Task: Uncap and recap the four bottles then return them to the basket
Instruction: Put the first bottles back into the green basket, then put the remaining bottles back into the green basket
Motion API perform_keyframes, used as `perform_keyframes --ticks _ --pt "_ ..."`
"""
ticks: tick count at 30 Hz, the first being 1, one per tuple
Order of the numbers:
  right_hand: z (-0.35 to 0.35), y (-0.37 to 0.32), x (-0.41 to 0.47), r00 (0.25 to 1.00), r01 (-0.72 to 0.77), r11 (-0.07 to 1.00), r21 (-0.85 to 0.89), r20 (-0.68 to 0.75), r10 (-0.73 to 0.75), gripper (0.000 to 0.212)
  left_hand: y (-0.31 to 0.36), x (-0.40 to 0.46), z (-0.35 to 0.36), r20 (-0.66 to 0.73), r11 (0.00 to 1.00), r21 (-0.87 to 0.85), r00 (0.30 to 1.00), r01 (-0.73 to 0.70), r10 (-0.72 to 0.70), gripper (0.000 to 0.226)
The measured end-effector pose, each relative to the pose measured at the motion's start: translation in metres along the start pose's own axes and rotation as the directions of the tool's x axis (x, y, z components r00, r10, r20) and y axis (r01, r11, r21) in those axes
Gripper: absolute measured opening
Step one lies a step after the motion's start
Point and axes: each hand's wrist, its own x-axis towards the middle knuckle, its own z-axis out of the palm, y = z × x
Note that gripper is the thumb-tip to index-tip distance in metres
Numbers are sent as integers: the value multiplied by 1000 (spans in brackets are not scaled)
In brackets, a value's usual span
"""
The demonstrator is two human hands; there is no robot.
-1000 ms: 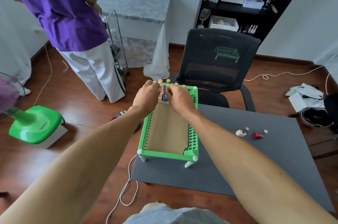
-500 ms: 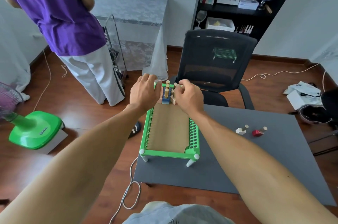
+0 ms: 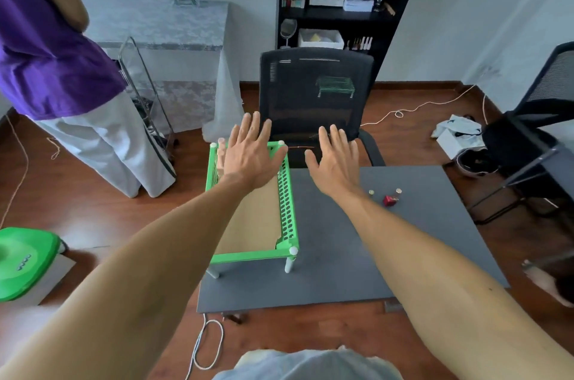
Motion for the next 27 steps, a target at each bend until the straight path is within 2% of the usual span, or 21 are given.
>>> perform_keyframes --ticks 7,15,22,27 --pt "-12 98 -20 993 -73 997 -40 85 76 70 86 -1 28 59 998 -8 996 -61 62 80" --pt "-20 210 -33 975 -121 991 -52 181 129 70 173 -7 77 123 999 -10 992 -38 39 79" --pt "-8 265 -35 963 -67 998 7 262 63 68 227 -18 116 170 1000 -11 985 24 -22 74" --pt "1 281 -38 959 -13 998 57 285 -4 54 248 -24 136 217 998 -41 975 56 -46 66"
